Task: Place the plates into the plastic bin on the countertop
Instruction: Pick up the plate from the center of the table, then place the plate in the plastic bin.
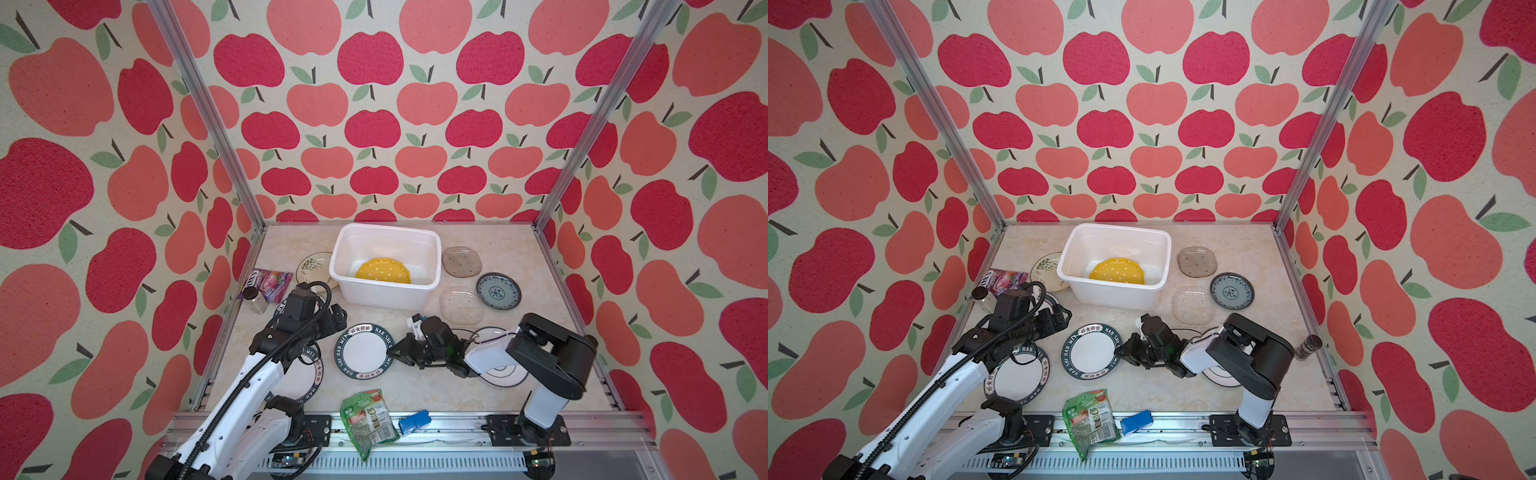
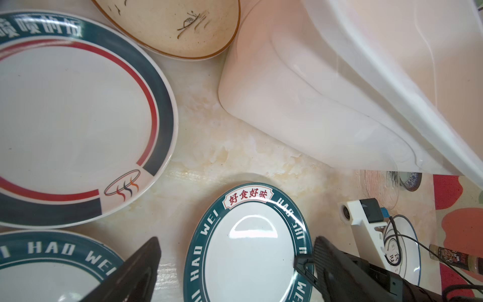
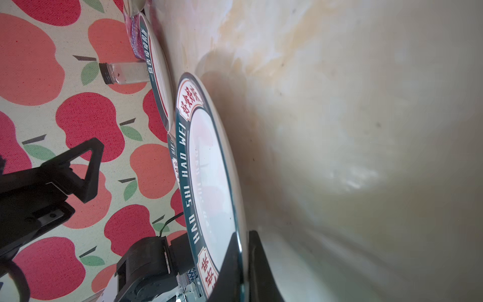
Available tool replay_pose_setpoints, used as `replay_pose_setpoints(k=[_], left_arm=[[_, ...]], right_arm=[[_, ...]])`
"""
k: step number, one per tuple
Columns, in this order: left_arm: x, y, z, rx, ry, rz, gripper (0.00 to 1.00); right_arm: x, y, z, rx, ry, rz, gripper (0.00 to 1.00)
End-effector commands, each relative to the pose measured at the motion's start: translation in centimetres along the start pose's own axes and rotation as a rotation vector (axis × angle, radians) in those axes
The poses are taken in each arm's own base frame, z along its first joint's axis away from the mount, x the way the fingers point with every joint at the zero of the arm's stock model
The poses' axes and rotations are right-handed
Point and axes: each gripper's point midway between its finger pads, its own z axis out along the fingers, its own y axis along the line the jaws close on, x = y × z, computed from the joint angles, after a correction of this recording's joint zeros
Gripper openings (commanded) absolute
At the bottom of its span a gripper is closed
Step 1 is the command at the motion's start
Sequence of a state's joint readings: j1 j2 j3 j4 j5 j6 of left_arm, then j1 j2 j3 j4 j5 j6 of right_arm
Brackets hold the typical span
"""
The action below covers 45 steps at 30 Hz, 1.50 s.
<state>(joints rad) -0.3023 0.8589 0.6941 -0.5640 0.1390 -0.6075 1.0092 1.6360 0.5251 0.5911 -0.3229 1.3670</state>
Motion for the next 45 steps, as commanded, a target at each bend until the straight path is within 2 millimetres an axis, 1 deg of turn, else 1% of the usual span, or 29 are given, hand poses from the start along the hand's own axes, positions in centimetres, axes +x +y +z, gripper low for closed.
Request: replay_pose_setpoints(k=[1,2,4,6,7,9,10,11,13,15,17,18,21,23,26,29,31,33,35,37,39,42,45], left_arm=[[-2.4,-0.9,-2.3,-0.005,-0.058,0.037,0.94],[-3.3,-1.3,-2.9,0.000,-0.080,0.044,0.94],[-5.1,-2.2,-3.8,0.011,-0.122,0.062,0.94],[-7.3,-2.8,-4.4,0.012,-0.167,0.075,0.94],[-8.3,-3.0,-4.6,0.010,-0.184,0.077,0.94],[-10.6,-3.4,-4.9,0.016,-0.237,0.070,0.95],[-11.5,-3.6,-4.8,0.028,-0.255,0.066,0.96],[-12.3,-3.8,-4.5,0.041,-0.266,0.055,0.96],[-13.7,-4.3,-3.6,0.068,-0.268,0.043,0.96],[-14.9,-4.7,-2.2,0.079,-0.255,0.038,0.97],[-16.1,-5.4,-1.4,0.093,-0.258,0.049,0.97],[-16.8,-5.7,-0.9,0.093,-0.258,0.053,0.97],[-18.4,-5.7,0.7,0.080,-0.244,0.052,0.97],[-19.1,-5.6,2.0,0.079,-0.236,0.039,0.97],[-19.5,-5.4,3.5,0.077,-0.218,0.024,0.97],[-19.8,-5.5,3.9,0.081,-0.203,0.000,0.97],[-20.2,-5.9,3.7,0.085,-0.192,-0.011,0.97],[-20.6,-6.4,3.4,0.093,-0.192,-0.018,0.97],[-20.7,-6.4,3.3,0.092,-0.194,-0.026,0.97],[-20.7,-6.5,3.3,0.105,-0.201,-0.022,0.97],[-20.7,-6.8,3.2,0.129,-0.216,-0.016,0.97],[-20.4,-7.0,3.4,0.147,-0.205,-0.022,0.97],[-19.9,-6.7,3.7,0.127,-0.176,-0.025,0.97]], right_arm=[[1.1,1.2,-4.5,0.121,-0.004,-0.126,0.00],[1.1,2.2,-6.3,0.136,-0.026,-0.161,0.00],[0.7,5.4,-9.9,0.128,-0.088,-0.234,0.00],[-0.2,8.7,-14.0,0.117,-0.167,-0.303,0.00],[-0.7,10.0,-15.7,0.115,-0.199,-0.324,0.00],[-2.5,13.0,-19.2,0.105,-0.285,-0.365,0.00],[-3.6,14.2,-20.5,0.090,-0.323,-0.371,0.00],[-5.0,15.3,-21.6,0.075,-0.353,-0.378,0.00],[-8.2,16.9,-22.6,0.062,-0.385,-0.387,0.00],[-12.0,18.4,-22.7,0.039,-0.406,-0.394,0.00],[-15.5,19.8,-22.0,0.019,-0.414,-0.406,0.00],[-17.4,20.2,-21.3,0.014,-0.418,-0.408,0.00],[-21.8,21.6,-19.5,-0.032,-0.417,-0.394,0.00],[-23.9,21.9,-18.5,-0.028,-0.410,-0.383,0.00],[-26.1,20.8,-16.8,0.014,-0.392,-0.357,0.00],[-27.9,19.7,-15.2,0.015,-0.353,-0.282,0.00],[-28.6,19.6,-14.7,0.024,-0.348,-0.257,0.00],[-28.9,20.0,-14.2,0.033,-0.325,-0.257,0.00],[-28.8,20.1,-13.7,0.064,-0.303,-0.262,0.00],[-28.5,20.0,-13.3,0.092,-0.274,-0.265,0.00],[-27.7,19.5,-13.0,0.139,-0.242,-0.262,0.00],[-26.5,18.3,-12.4,0.204,-0.185,-0.263,0.00],[-25.5,17.0,-12.2,0.265,-0.138,-0.247,0.00]])
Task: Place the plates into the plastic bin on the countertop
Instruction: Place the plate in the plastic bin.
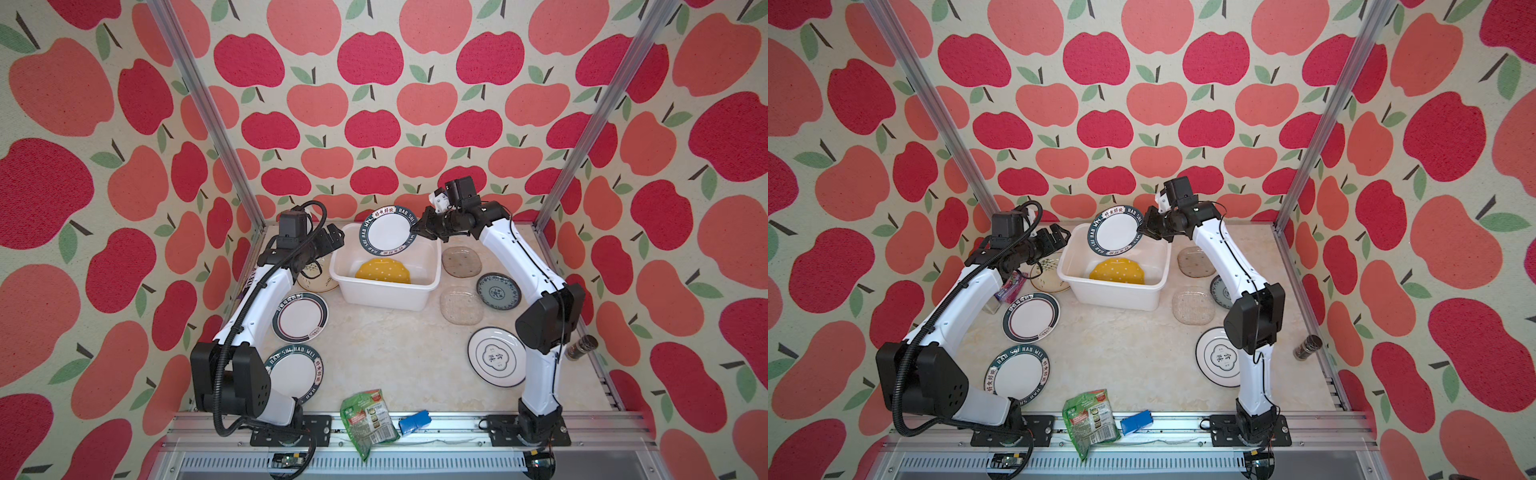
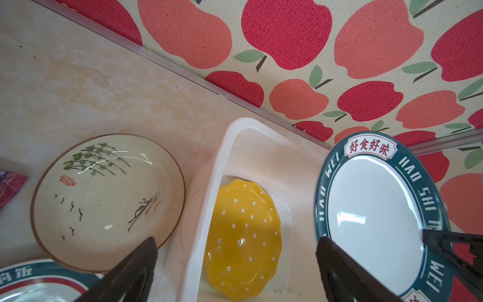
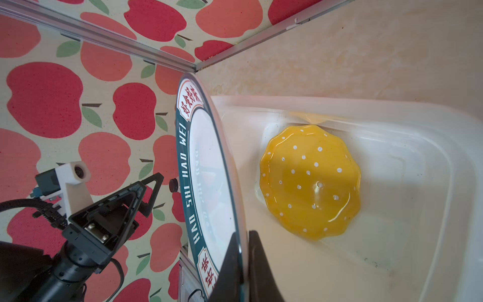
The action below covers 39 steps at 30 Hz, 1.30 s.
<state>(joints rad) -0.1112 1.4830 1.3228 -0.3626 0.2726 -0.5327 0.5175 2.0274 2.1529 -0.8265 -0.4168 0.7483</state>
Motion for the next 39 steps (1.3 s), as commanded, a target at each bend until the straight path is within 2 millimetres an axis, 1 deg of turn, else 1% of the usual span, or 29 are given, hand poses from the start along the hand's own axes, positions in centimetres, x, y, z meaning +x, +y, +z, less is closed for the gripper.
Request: replay_pose_setpoints(k=[1,3,4,7,12,14,19,21,24,28,31,33,35,36,38,39], left_arm=[[0.4,-0.1,-0.4,0.000,0.024,-0.013,0.97],[0.5,0.1,-0.6,-0.018,0.041,-0.015,0.97],[0.5,0.2,-0.7,-0.026,0.049,-0.011,0.97],[0.2,0.1,-0.8,-0.041,0.069,0.004,0.97],[-0.7,-0.1,-0.9,-0.050,0.062,0.025,0.97],[-0.9,0.0,-0.9,-0.051,0.057,0.013,0.97],[-1.2,-0.3,-0.8,-0.036,0.058,-0.002,0.97],[-1.4,-0.4,-0.6,-0.037,0.061,0.000,0.97],[-1.7,-0.4,-0.4,-0.036,0.057,-0.004,0.97],[-2.0,-0.3,0.1,-0.041,0.059,-0.002,0.97],[-2.2,-0.2,0.2,-0.045,0.067,-0.004,0.97],[-2.4,-0.2,0.1,-0.048,0.066,0.000,0.97],[-2.6,-0.1,0.1,-0.054,0.067,0.004,0.97],[-2.8,-0.1,0.1,-0.057,0.067,0.005,0.97],[-3.1,0.0,0.1,-0.059,0.068,0.005,0.97],[-3.2,0.1,0.2,-0.063,0.067,0.004,0.97]], right_arm=[[2.7,-1.6,0.3,0.084,0.109,-0.010,0.00],[3.2,-2.0,0.5,0.107,0.134,-0.010,0.00],[3.4,-2.6,0.7,0.134,0.148,-0.008,0.00],[3.8,-3.6,1.7,0.178,0.180,-0.016,0.00],[3.6,-5.0,3.6,0.240,0.218,-0.038,0.00],[3.8,-5.6,4.5,0.257,0.247,-0.037,0.00],[4.0,-7.1,5.9,0.300,0.267,-0.040,0.00],[3.9,-8.3,6.1,0.341,0.273,-0.039,0.00],[3.8,-9.6,6.6,0.377,0.291,-0.047,0.00],[3.7,-10.2,7.3,0.383,0.295,-0.044,0.00],[3.7,-11.0,7.3,0.412,0.298,-0.039,0.01],[3.9,-11.3,7.3,0.420,0.306,-0.040,0.05],[4.0,-11.4,7.4,0.422,0.312,-0.043,0.14],[3.9,-11.5,7.4,0.422,0.311,-0.045,0.15],[3.8,-11.3,7.4,0.413,0.307,-0.053,0.24],[3.7,-11.4,7.4,0.411,0.307,-0.052,0.25]])
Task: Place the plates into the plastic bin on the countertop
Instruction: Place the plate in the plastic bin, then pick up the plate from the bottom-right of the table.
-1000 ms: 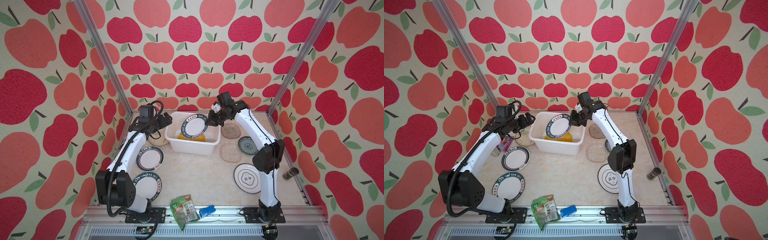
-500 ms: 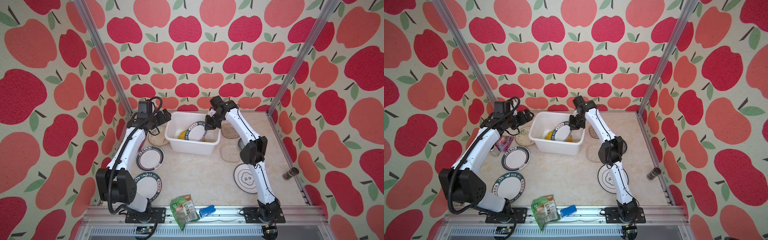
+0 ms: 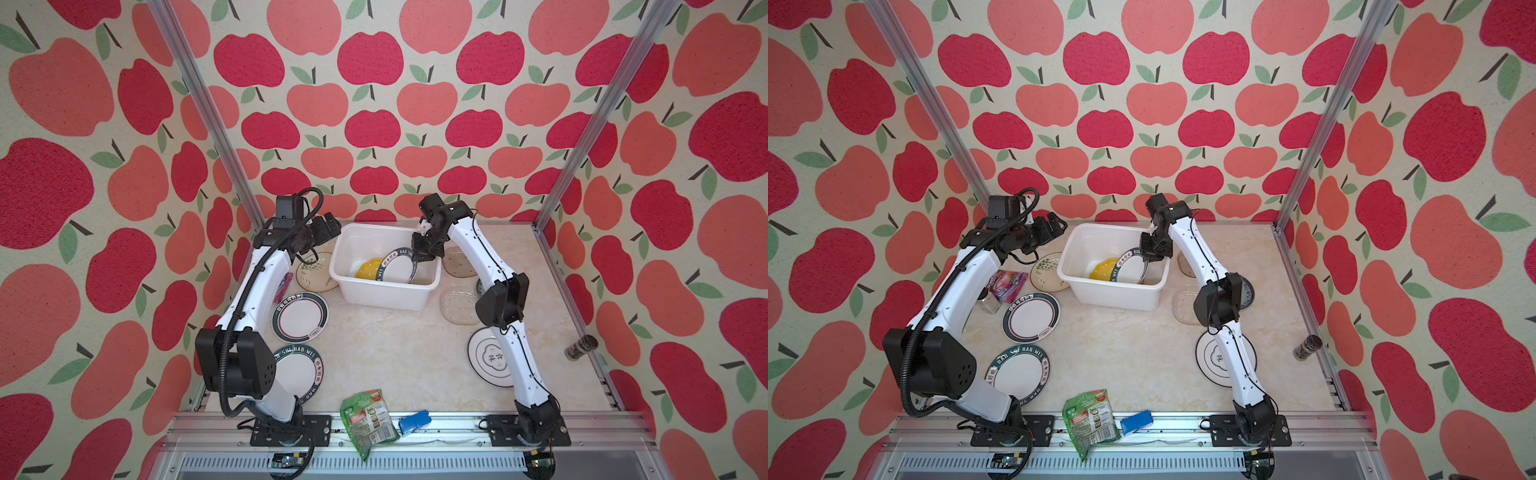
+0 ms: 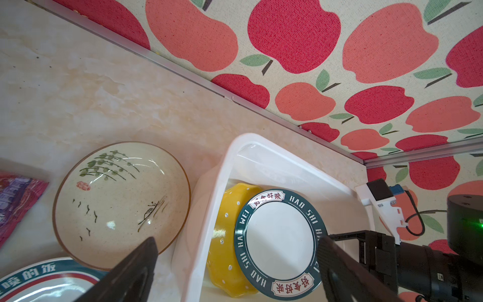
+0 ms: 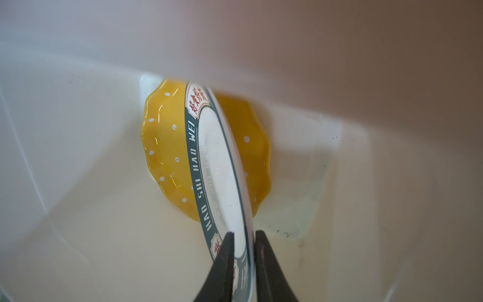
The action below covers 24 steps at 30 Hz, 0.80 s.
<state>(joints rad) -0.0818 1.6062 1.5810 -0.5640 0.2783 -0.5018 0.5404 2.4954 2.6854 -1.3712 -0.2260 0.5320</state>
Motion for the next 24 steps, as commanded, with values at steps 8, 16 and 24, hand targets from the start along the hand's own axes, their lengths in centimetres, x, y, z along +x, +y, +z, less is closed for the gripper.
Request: replay_pose_setpoints(k=[8,16,24], left_arm=[[-1.9,1.8,1.9,-0.052,0.017,-0.059,0.97],[-4.2,1.8,3.5,-0.078,0.032,-0.060,0.97],[-3.8,1.5,0.2,-0.072,-0.023,-0.039,0.97]], right_arm=[[-0.3,-1.7,-0.4,0.007,0.019,0.022,0.27],[-6.6,1.9,-7.0,-0.275,-0.231,0.074,0.27],[-9.3,5.1,-16.9,-0.374,-0.526,-0.072,0.31]])
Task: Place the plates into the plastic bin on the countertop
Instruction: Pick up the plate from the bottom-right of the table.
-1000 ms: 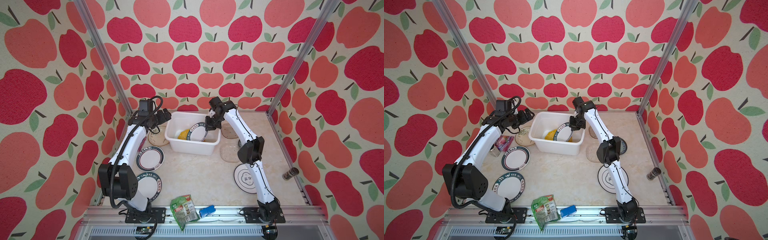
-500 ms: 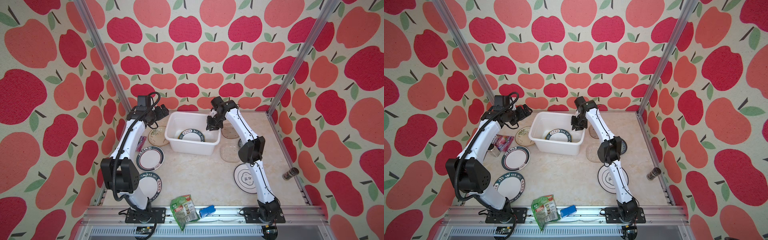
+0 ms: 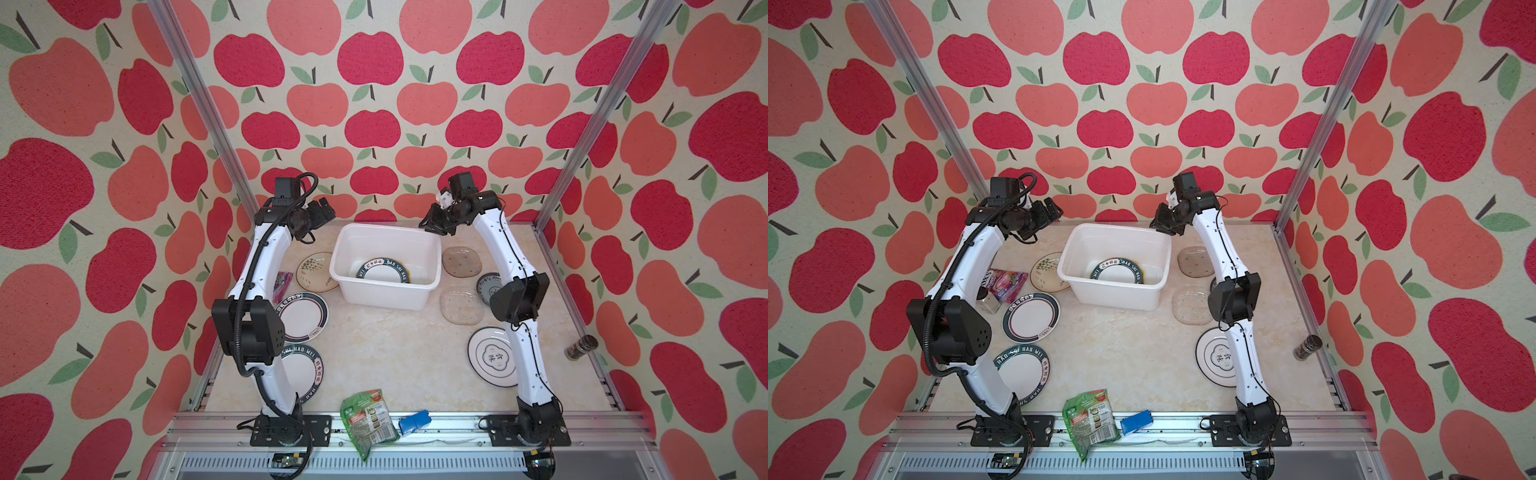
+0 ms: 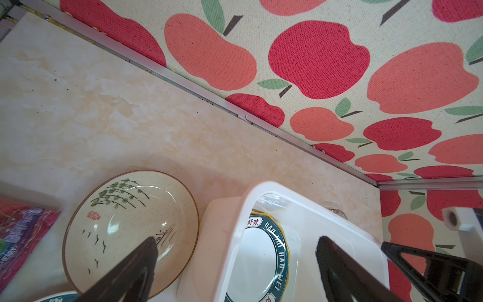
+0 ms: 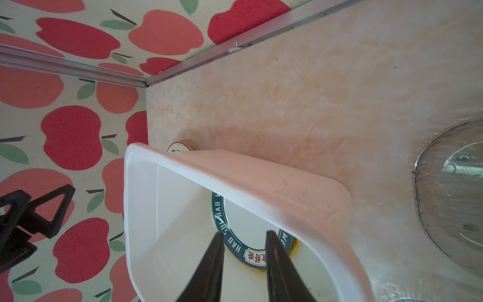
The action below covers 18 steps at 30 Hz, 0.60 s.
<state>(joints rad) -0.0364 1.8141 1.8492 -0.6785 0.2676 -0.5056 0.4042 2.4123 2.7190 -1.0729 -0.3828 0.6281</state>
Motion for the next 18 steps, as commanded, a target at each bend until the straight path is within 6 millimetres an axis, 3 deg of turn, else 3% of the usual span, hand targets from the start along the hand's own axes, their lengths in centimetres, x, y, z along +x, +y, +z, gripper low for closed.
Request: replay_pose_setpoints(k=[1,5,9,13,16,18], left_arm=[[0.3,0.2,-3.4,-0.004,-0.059,0.005,0.97],[2.2,1.3,-5.6,-0.005,-0.123,-0.005,0.97],[4.3,2.7,-8.3,-0.022,-0.196,0.005,0.97],[7.8,4.4,-9.2,-0.044,-0.180,-0.007,0.97],[11.0,4.1,-8.9,-0.001,-0.128,0.004,0.96],[14.2,3.0,-8.4,0.033,-0.053,0.051,0.95]], right_arm=[[-2.5,7.0,-6.9,-0.103,-0.205,-0.184,0.32],[-1.4,10.7,-10.1,-0.084,-0.313,-0.372,0.39],[0.9,13.5,-12.1,-0.195,-0.378,-0.421,0.43],[4.3,12.3,-11.4,-0.210,-0.347,-0.409,0.43],[7.0,10.1,-11.7,-0.160,-0.332,-0.392,0.42],[9.0,8.2,-12.1,-0.123,-0.318,-0.369,0.42]])
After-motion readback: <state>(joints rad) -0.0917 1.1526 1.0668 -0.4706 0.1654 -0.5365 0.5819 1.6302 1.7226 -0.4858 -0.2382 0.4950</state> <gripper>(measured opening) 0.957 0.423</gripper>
